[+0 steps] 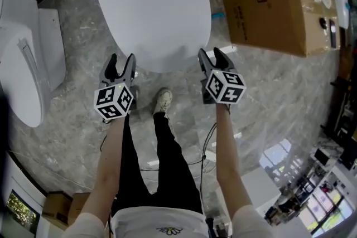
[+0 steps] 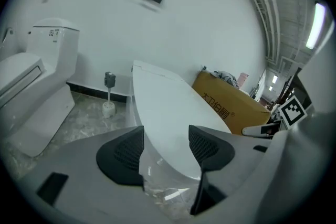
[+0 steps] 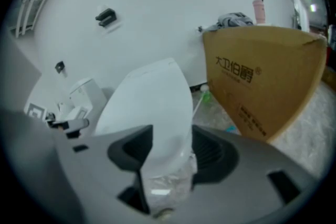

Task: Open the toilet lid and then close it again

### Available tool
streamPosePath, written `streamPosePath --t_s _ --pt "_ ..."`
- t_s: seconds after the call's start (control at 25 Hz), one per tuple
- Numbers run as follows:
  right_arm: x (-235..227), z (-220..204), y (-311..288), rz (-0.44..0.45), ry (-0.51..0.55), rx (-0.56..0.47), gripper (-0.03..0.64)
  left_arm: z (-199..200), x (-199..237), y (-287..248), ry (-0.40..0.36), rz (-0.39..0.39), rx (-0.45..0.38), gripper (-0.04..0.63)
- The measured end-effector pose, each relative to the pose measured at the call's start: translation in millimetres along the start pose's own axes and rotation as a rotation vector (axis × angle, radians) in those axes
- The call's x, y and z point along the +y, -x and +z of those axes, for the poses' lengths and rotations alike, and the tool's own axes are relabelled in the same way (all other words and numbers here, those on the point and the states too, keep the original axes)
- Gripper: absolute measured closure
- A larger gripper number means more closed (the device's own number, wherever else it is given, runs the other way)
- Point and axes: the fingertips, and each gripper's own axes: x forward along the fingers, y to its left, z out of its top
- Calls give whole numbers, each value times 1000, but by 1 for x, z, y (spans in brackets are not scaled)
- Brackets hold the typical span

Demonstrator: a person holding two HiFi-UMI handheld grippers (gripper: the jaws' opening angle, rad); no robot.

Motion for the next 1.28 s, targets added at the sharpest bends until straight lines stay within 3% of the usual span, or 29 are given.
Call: streamPosePath --t_s 0.2,0.4,0.92,1.08,1.28 --pt "-5 -16 -15 1 -32 54 383 -26 15 -7 66 50 81 318" --pt "-8 -32 -29 -3 -69 85 383 -37 18 -12 121 43 117 319" --pt "-7 -37 -34 65 -141 64 388 -43 10 -21 143 -4 138 405" --pt "-2 -36 -34 70 -117 61 435 -44 5 -23 117 -25 146 417" --pt "-2 -37 -36 91 -165 40 441 -44 6 -23 112 -56 142 423"
